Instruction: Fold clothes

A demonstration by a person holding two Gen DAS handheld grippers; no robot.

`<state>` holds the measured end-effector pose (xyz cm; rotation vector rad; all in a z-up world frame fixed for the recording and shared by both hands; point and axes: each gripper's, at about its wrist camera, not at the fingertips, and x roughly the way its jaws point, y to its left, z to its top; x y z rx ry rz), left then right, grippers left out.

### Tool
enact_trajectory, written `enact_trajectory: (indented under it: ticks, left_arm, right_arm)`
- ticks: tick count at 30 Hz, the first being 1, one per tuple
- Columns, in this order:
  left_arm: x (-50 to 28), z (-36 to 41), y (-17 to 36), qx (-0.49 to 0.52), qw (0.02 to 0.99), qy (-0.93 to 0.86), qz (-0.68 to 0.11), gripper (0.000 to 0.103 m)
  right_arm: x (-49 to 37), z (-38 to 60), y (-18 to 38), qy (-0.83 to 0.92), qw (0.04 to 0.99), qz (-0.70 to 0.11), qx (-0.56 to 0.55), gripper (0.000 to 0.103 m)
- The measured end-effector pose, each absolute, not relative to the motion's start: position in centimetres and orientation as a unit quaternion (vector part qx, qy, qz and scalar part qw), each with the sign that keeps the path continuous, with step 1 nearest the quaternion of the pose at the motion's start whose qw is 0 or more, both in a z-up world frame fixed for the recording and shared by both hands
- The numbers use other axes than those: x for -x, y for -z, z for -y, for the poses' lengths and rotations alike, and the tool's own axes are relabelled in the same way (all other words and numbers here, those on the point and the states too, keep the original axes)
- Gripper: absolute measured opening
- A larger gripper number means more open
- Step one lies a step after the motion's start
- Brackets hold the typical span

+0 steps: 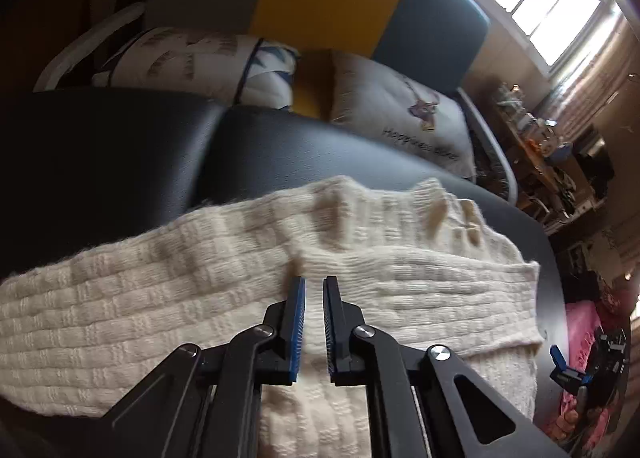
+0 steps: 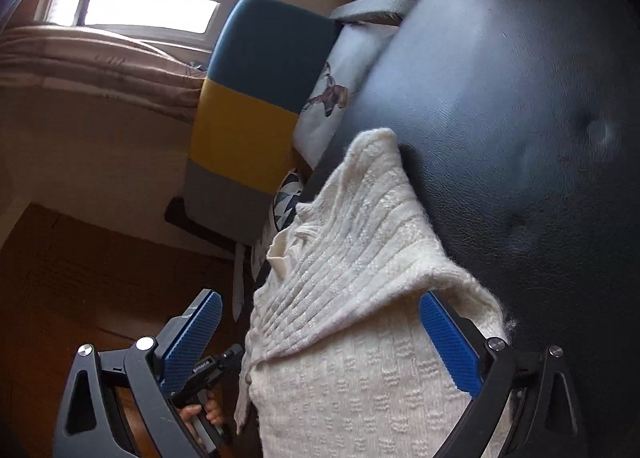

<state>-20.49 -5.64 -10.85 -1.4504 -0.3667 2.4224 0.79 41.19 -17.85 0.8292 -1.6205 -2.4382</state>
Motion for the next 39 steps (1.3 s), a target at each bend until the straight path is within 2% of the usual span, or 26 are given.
enact_trajectory:
  ticks: [3, 5, 10, 11, 13, 15, 17, 20, 24, 27, 31, 39]
  left_arm:
    - [20.1, 2.0, 10.5, 0.497, 0.190, -0.841, 0.093, 0.008]
    - [20.3, 0.4, 12.4, 0.525, 0.180, -0.829, 0.072, 0.008]
    - [20.5, -1.7, 14.6, 0.552, 0.179, -0.813, 0.051, 0.007]
    - [20.5, -2.0, 14.6, 0.551, 0.184, -0.812, 0.051, 0.008]
    - [20.5, -4.1, 12.3, 0.516, 0.246, -0.819, 0.055, 0.010]
    - [21.0, -7.5, 10.3, 0.497, 0.309, -0.810, 0.045, 0.020]
    - [22.0, -12.4, 8.7, 0.490, 0.377, -0.785, 0.036, 0.025]
    - [23.3, -18.1, 9.0, 0.501, 0.427, -0.753, -0.005, 0.033]
    - [24.9, -25.7, 9.3, 0.512, 0.490, -0.703, -0.060, 0.034]
    - [26.1, -31.3, 9.6, 0.518, 0.533, -0.661, -0.101, 0.034]
    - [27.2, -34.5, 11.6, 0.533, 0.551, -0.625, -0.146, 0.034]
    - [28.5, -37.5, 15.8, 0.579, 0.556, -0.573, -0.168, 0.035]
  right_arm:
    - [0.3, -40.8, 15.8, 0.825, 0.061, 0.493, -0.269, 0.101]
    - [2.1, -40.1, 15.6, 0.837, 0.055, 0.459, -0.294, 0.101]
    - [5.8, -38.2, 20.4, 0.818, 0.020, 0.385, -0.427, 0.101]
    - [5.4, -38.0, 20.4, 0.830, 0.027, 0.374, -0.414, 0.101]
    - [4.8, -37.7, 20.5, 0.844, 0.040, 0.356, -0.399, 0.101]
    - [4.3, -37.5, 20.7, 0.853, 0.052, 0.341, -0.393, 0.101]
    - [3.9, -37.1, 20.7, 0.861, 0.053, 0.331, -0.384, 0.102]
    - [4.0, -35.9, 20.4, 0.875, 0.049, 0.291, -0.383, 0.102]
    - [4.2, -34.6, 20.2, 0.888, 0.042, 0.245, -0.388, 0.103]
    - [4.2, -34.6, 20.3, 0.890, 0.042, 0.240, -0.386, 0.103]
    - [3.7, -35.5, 20.5, 0.889, 0.054, 0.262, -0.371, 0.103]
    - [3.2, -36.5, 20.7, 0.885, 0.074, 0.296, -0.351, 0.103]
